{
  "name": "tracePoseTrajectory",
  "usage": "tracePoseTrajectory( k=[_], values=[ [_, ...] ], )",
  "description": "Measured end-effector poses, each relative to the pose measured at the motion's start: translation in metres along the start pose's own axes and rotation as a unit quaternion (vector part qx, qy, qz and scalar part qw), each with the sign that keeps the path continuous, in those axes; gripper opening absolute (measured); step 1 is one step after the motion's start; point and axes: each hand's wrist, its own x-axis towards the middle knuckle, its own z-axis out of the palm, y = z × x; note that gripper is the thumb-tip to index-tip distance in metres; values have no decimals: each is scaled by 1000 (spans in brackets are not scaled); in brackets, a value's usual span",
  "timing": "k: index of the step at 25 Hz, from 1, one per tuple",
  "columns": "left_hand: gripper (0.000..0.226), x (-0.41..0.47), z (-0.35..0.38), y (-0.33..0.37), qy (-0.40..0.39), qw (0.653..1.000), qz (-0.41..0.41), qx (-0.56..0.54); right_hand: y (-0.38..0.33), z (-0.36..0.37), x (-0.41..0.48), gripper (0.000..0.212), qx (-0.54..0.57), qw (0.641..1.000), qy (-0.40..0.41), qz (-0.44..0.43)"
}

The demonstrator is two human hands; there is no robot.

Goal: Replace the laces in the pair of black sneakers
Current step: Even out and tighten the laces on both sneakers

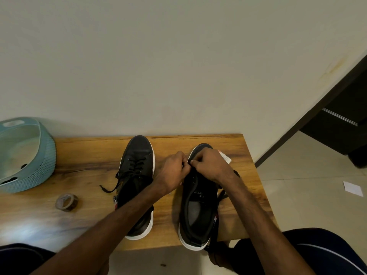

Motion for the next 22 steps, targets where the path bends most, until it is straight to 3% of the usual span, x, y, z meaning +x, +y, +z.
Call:
tracePoseTrajectory(
  k=[7,11,17,22],
  values=[
    [7,-2,3,-2,15,995,-51,-87,1,3,-4,36,-21,999,-10,-44],
    [12,-9,0,0,26,988,-32,-149,6,2,-4,32,-10,999,2,-41],
    [5,-9,2,-2,86,995,36,-39,3,2,-5,30,-13,999,1,-41],
    [7,-11,0,1,84,995,-1,-49,-3,3,-4,32,-23,999,-3,-33]
  ],
)
